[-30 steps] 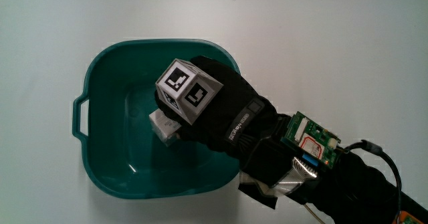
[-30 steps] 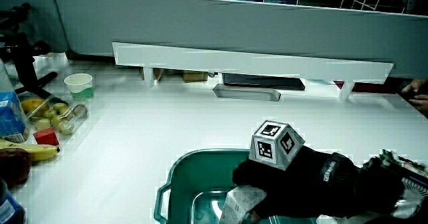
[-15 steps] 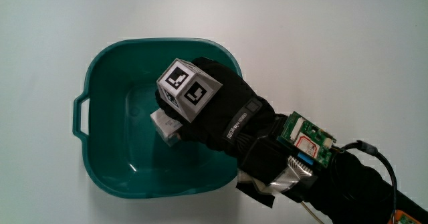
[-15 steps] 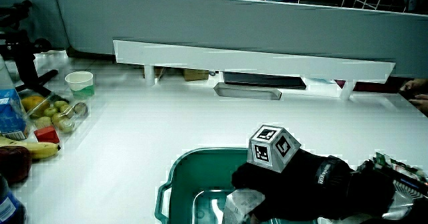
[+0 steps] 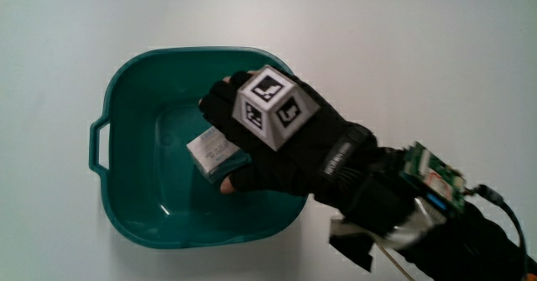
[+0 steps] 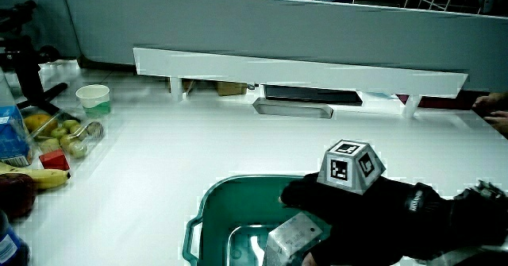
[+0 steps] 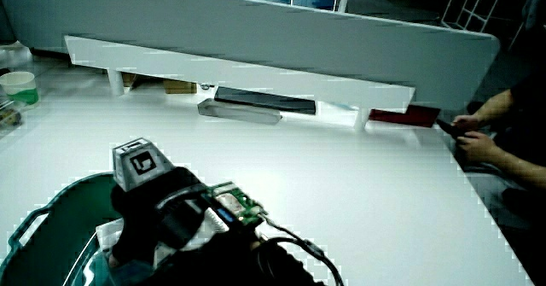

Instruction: Place milk into plate

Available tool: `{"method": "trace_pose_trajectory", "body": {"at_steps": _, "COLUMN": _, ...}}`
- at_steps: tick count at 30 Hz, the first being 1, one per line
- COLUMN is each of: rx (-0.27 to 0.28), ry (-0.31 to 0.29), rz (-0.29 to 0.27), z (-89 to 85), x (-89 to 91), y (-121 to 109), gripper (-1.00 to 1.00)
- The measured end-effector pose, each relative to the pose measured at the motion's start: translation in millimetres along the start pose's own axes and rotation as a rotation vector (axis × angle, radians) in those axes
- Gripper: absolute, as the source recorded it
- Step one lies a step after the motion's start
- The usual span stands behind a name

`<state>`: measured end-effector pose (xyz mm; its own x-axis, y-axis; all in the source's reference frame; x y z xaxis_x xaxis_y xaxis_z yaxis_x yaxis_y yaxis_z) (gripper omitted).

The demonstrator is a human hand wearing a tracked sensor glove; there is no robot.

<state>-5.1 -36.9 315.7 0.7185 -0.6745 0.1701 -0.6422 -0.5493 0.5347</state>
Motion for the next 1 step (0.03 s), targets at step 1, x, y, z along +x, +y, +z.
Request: {"method": "trace_pose_trajectory", "body": {"at_steps": 1, "rx": 0.073, "ry": -0.001, "rz": -0.048, "z": 4.2, "x": 1.5, "y": -6.0, "gripper": -0.86}}
